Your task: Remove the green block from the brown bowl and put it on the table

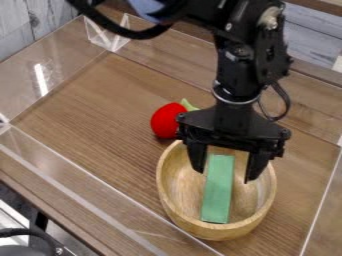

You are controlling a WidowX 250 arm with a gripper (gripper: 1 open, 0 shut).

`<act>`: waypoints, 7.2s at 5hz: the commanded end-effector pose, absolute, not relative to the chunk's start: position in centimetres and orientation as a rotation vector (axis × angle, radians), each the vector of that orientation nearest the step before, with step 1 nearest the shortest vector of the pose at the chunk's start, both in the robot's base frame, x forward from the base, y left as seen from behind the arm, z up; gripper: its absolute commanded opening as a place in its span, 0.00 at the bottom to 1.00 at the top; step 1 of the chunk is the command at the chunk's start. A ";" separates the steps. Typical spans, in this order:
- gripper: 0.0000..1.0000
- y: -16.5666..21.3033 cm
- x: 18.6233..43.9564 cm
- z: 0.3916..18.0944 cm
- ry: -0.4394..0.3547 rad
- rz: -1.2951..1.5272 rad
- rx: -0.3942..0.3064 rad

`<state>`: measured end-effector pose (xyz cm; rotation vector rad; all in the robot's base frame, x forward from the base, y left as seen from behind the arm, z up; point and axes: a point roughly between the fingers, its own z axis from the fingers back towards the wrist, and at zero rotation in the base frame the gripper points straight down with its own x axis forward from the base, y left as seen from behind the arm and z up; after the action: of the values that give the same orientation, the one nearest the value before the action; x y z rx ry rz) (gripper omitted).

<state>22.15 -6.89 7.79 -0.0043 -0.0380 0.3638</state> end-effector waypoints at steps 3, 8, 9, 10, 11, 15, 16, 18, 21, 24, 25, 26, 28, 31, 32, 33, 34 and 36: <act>0.00 -5.9 23.6 7.5 -0.092 0.499 -0.027; 1.00 -5.5 22.9 12.7 -0.149 0.560 -0.091; 1.00 -6.1 23.1 11.2 -0.140 0.632 -0.079; 1.00 -6.8 23.1 9.2 -0.122 0.708 -0.064; 1.00 -7.5 22.9 7.2 -0.108 0.704 -0.049; 0.00 -5.8 25.1 14.6 -0.193 0.608 -0.155; 1.00 -6.2 24.6 13.2 -0.181 0.601 -0.142; 1.00 -6.4 23.2 11.9 -0.153 0.533 -0.122; 1.00 -8.1 22.4 9.4 -0.098 0.602 -0.071; 1.00 -9.4 19.8 5.4 -0.037 0.703 -0.047; 1.00 -9.5 20.0 4.3 -0.020 0.679 -0.042; 1.00 -9.9 20.3 4.0 -0.009 0.657 -0.048; 1.00 -9.4 20.7 4.8 0.008 0.838 -0.066; 1.00 -6.4 20.9 5.0 0.045 0.759 -0.077; 1.00 -6.1 21.4 4.9 0.057 0.738 -0.079; 1.00 -6.6 22.1 4.1 0.063 0.817 -0.088; 1.00 -7.1 22.9 3.4 0.065 0.892 -0.097; 1.00 -6.9 22.6 2.3 0.061 1.027 -0.107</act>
<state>22.54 -6.96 2.27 -0.1001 0.0677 1.0214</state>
